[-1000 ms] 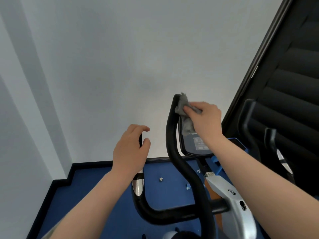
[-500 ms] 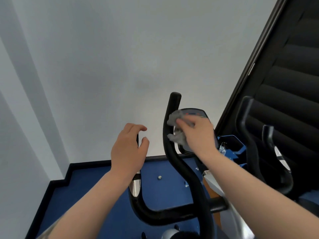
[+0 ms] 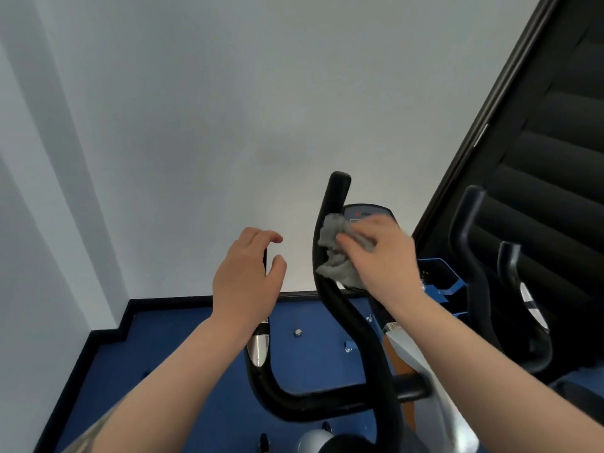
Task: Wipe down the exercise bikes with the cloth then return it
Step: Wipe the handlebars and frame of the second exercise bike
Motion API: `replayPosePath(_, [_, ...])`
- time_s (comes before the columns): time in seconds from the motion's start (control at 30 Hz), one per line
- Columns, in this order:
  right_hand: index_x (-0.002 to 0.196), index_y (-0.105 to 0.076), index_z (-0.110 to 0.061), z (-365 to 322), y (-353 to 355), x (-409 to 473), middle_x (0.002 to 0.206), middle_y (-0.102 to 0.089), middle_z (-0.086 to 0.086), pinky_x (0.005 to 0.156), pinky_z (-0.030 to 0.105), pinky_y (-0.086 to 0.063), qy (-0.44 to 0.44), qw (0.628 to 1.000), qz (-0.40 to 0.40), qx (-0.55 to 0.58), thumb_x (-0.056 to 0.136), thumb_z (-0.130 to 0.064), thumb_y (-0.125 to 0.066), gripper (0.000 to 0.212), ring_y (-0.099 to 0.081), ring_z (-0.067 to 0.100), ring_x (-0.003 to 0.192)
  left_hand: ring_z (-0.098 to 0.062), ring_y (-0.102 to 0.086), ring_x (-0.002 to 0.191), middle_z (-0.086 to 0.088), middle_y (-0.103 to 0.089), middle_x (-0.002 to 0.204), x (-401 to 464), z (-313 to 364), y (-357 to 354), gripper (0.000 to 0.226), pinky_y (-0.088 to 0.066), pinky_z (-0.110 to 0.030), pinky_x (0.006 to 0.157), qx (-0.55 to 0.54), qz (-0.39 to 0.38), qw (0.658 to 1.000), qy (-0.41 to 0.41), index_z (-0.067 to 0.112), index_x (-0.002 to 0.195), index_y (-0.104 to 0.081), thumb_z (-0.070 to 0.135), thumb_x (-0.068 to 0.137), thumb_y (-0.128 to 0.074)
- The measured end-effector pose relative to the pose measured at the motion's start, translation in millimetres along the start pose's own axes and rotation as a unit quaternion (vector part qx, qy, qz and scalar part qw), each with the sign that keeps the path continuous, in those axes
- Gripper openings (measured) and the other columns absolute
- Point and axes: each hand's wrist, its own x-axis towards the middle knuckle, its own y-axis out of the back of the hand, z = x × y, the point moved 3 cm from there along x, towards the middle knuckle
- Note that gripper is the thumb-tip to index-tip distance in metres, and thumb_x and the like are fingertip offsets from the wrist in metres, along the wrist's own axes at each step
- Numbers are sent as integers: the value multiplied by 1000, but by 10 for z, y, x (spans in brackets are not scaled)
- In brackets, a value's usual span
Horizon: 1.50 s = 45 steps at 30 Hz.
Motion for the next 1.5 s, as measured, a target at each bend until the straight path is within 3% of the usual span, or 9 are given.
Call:
replayPosePath(0.13, [95, -71, -15, -417, 68, 322, 101, -59, 7, 49, 31, -46, 208, 952, 112, -195, 86, -16, -65, 11, -58, 21, 81, -10, -53, 81, 16, -51, 109, 0, -2, 50, 26, -45, -26, 63, 8, -20, 1000, -8, 27, 113, -59, 21, 89, -52])
replayPosePath(0.4, [81, -70, -12, -345, -306, 298, 94, -54, 9, 45, 26, -31, 241, 924, -20, -297, 81, 1, -61, 16, -55, 24, 79, -12, -54, 91, 15, -52, 115, 5, 14, 84, 28, -47, -30, 72, 7, -42, 999, 4, 28, 116, -58, 24, 89, -51])
replayPosePath(0.53, [94, -73, -18, -177, -385, 78, 100, -49, 2, 63, 31, -43, 190, 948, -140, -212, 91, -17, -56, 18, -46, 13, 83, -13, -54, 95, 14, -52, 118, 10, 11, 100, 29, -46, -31, 74, 5, -55, 998, 5, 28, 117, -57, 25, 89, -51])
replayPosePath(0.67, [107, -73, -17, -123, -276, -11, 101, -50, -2, 85, 38, -47, 154, 953, -219, -140, 91, -28, -61, 23, -56, 18, 90, -15, -54, 101, 12, -51, 121, 4, 29, 98, 30, -48, -34, 79, -1, -65, 998, 15, 26, 119, -57, 25, 89, -53])
replayPosePath(0.83, [107, -73, -15, 43, -100, -299, 95, -46, -7, 87, 37, -46, 143, 957, -244, -69, 89, -25, -64, 23, -55, 16, 90, -18, -40, 124, 8, -50, 132, -14, 175, 41, 33, -33, -26, 90, -40, -38, 995, 86, 21, 121, -58, 24, 89, -54])
replayPosePath(1.0, [104, -75, -18, 207, 104, -520, 96, -50, -5, 89, 32, -45, 121, 949, -288, -34, 86, -20, -68, 19, -53, 12, 91, -20, -13, 144, 3, -33, 153, -467, 430, 20, 38, -16, -35, 115, -31, -29, 998, 49, 20, 126, -56, 17, 88, -58])
replayPosePath(1.2, [100, -76, -15, 508, 310, -1033, 90, -50, -4, 81, 23, -45, 16, 978, -208, 32, 83, -19, -71, 18, -54, 10, 85, 8, -42, 115, 23, -56, 119, -950, 627, -39, 25, -36, -18, 95, -117, -126, 984, 41, 33, 108, -65, 20, 90, -53])
replayPosePath(1.33, [99, -76, -18, 560, 344, -1476, 86, -50, -5, 74, 14, -42, -12, 991, -124, 51, 82, -16, -72, 17, -52, 5, 83, 6, -53, 98, 21, -62, 103, -1139, 695, -151, 19, -40, -17, 83, -144, -168, 968, 121, 39, 98, -65, 28, 90, -52])
replayPosePath(1.5, [98, -76, -27, 643, 433, -1945, 86, -51, -7, 72, 14, -45, -29, 986, -129, 105, 81, -16, -73, 21, -54, 9, 87, 6, -50, 104, 29, -56, 100, -1367, 771, -221, 21, -36, -14, 81, -54, -203, 974, 79, 38, 109, -61, 34, 92, -49])
